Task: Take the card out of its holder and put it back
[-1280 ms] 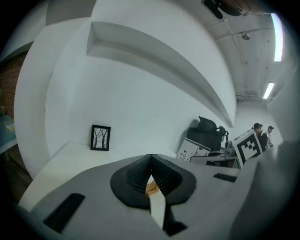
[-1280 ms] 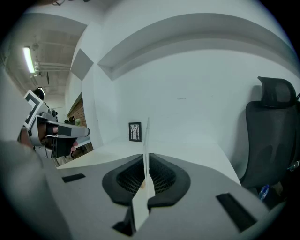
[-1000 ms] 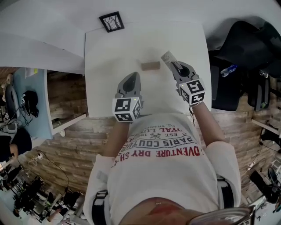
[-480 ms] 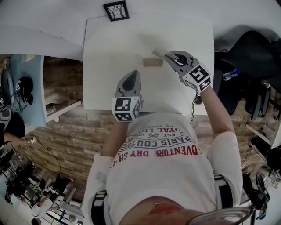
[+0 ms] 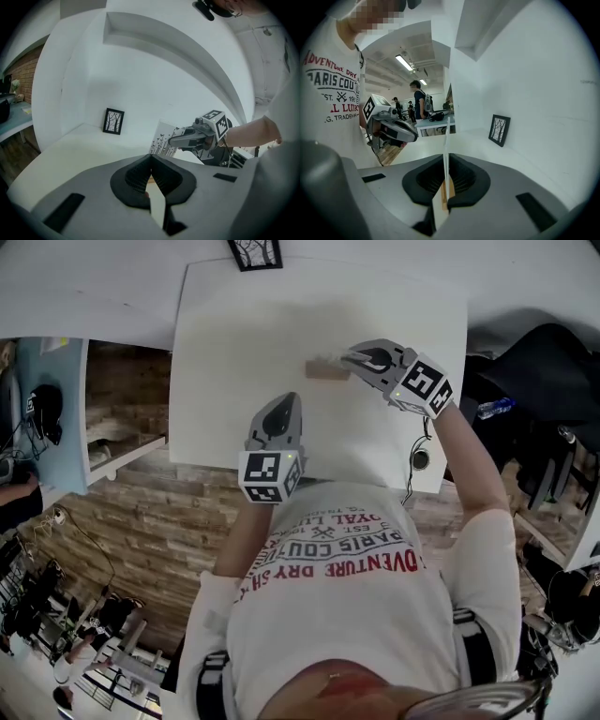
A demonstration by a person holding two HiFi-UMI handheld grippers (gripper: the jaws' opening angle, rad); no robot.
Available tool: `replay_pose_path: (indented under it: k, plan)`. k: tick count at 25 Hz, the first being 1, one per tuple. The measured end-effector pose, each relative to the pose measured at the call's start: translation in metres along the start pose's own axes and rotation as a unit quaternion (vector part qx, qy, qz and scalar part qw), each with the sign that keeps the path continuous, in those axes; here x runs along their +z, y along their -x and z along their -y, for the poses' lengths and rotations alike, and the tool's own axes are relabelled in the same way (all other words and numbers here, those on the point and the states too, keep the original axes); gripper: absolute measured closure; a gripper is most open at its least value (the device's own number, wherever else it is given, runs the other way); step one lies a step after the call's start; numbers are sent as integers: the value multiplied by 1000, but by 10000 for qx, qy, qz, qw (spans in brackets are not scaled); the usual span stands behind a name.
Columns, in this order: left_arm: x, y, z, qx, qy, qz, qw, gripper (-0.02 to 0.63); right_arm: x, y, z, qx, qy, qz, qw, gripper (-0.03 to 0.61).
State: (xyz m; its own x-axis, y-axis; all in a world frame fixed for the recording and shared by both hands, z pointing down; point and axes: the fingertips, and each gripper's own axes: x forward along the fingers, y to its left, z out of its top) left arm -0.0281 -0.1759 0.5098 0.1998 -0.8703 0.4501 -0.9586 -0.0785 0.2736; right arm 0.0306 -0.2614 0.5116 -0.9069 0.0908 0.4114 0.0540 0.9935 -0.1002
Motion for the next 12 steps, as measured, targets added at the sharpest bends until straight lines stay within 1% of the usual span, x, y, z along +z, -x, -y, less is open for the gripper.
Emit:
replay_pose_path:
  k: [5,12]
  plan:
    - [-6,-2,-6,113,127,-85,9998,589,-3,-13,-4,354,145,-155,9991,543]
    - [-19,-3,-4,92,228,-275,9993,589,0,-24,-9,814,346,-283,9957,543]
